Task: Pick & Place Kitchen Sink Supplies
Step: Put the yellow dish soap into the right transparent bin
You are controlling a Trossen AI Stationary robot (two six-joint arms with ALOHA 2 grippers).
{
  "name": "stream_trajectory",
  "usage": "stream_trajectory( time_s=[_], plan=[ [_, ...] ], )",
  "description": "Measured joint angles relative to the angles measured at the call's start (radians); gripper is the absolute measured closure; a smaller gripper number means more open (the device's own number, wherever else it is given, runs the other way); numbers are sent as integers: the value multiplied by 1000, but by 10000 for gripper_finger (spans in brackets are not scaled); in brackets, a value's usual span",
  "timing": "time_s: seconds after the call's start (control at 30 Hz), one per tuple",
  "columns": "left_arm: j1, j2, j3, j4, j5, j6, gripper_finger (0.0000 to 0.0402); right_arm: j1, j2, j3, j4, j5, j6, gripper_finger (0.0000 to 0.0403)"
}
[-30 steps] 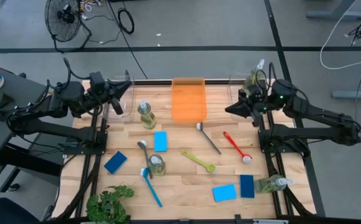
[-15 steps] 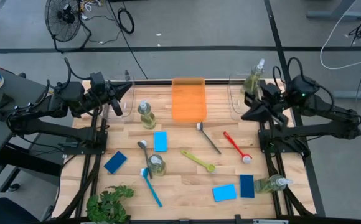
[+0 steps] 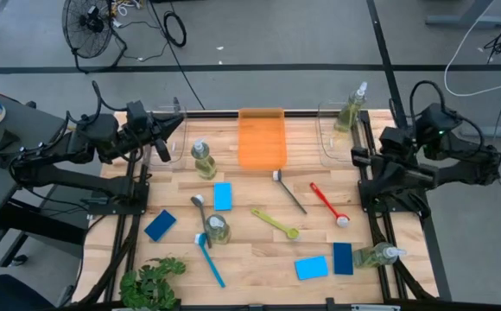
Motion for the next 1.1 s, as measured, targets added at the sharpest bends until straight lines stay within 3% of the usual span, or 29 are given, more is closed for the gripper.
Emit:
stream_trajectory(
  time_s=[0.33,0.67,1.1],
  plan=[
    [0,0,0,-79,-12,0,390,67,0,78,1,42,9,403],
    [0,0,0,-82,-8,0,390,179,23,81,0,241,-63,403],
    [0,0,0,-81,-8,1,390,431,107,81,39,499,-149,403]
  ],
)
